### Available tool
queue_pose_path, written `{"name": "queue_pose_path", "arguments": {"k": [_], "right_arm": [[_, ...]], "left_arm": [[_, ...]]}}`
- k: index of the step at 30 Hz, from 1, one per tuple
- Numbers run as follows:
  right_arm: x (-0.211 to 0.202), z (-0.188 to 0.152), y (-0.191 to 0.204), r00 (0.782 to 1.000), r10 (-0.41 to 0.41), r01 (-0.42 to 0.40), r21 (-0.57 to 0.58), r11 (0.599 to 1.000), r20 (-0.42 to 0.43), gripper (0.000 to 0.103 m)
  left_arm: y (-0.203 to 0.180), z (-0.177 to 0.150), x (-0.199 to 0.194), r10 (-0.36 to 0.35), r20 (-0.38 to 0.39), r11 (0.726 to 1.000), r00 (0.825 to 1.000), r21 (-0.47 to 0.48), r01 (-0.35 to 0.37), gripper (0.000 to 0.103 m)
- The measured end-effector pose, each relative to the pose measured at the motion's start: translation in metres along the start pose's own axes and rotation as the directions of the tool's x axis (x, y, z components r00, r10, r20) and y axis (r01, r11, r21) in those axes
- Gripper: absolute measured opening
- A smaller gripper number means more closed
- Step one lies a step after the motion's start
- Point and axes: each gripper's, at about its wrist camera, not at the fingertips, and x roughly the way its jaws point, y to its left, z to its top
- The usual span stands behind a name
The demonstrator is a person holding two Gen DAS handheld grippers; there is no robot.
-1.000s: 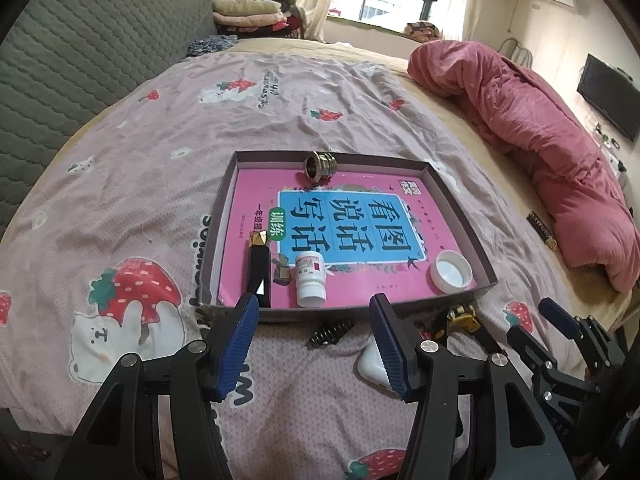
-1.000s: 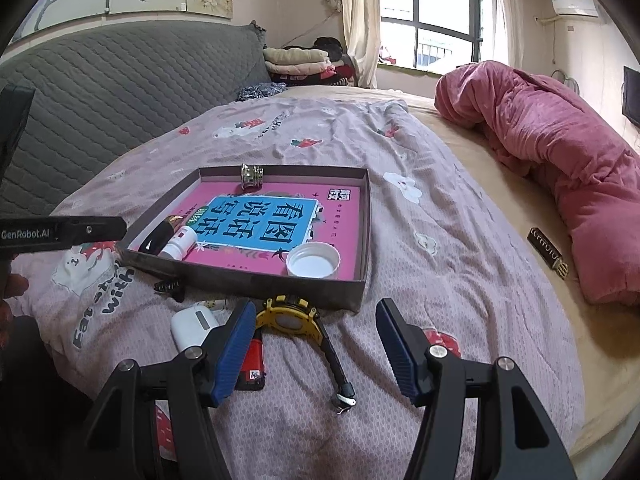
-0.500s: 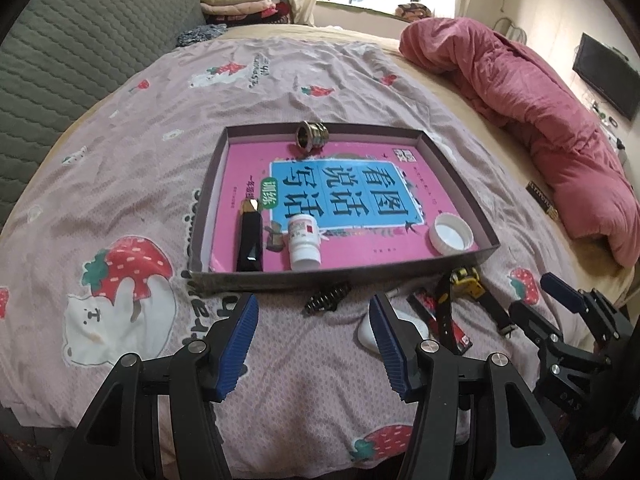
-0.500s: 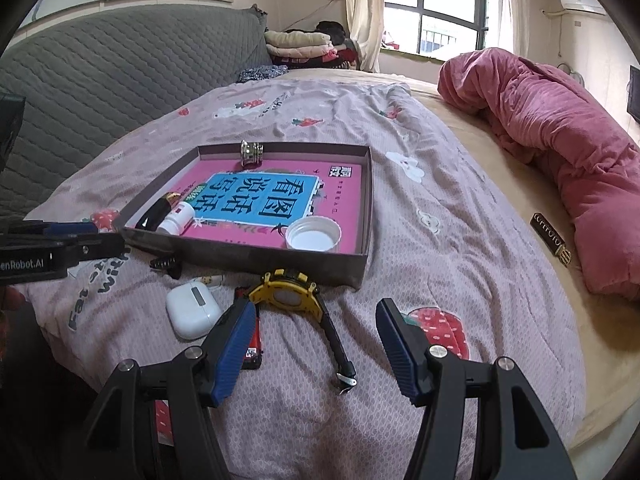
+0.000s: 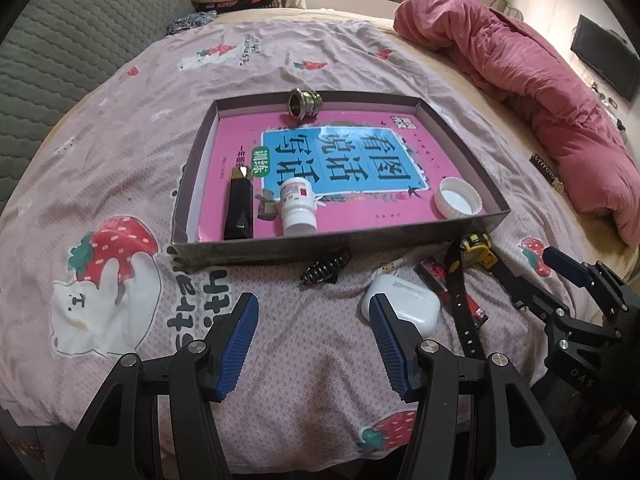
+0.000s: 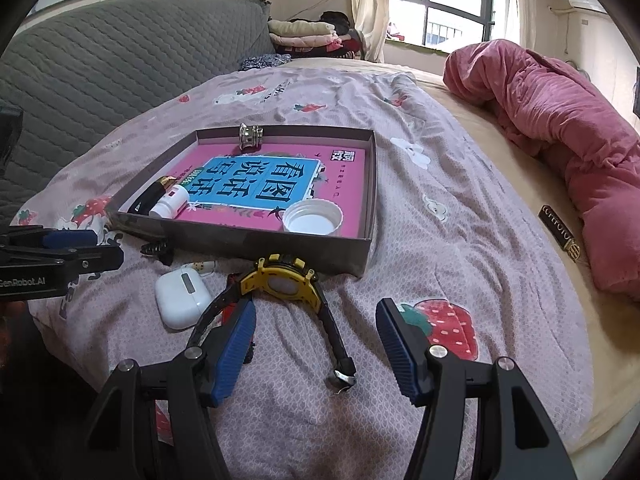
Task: Organize rigid objects
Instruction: 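Move right tool to the yellow-black watch while left tool approaches the black hair clip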
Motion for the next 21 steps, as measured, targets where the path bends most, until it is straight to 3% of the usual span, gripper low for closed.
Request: {"name": "queue_pose_path", "arguments": {"k": [21], "right_arm": [[0.013, 0.002, -0.003, 1.000, 0.014, -0.014, 0.009, 1.000, -0.003, 0.062]], "left_arm": [[-0.002, 0.014, 0.047, 0.007, -0.045, 1.000, 0.999, -0.022, -0.008, 0.059]]}}
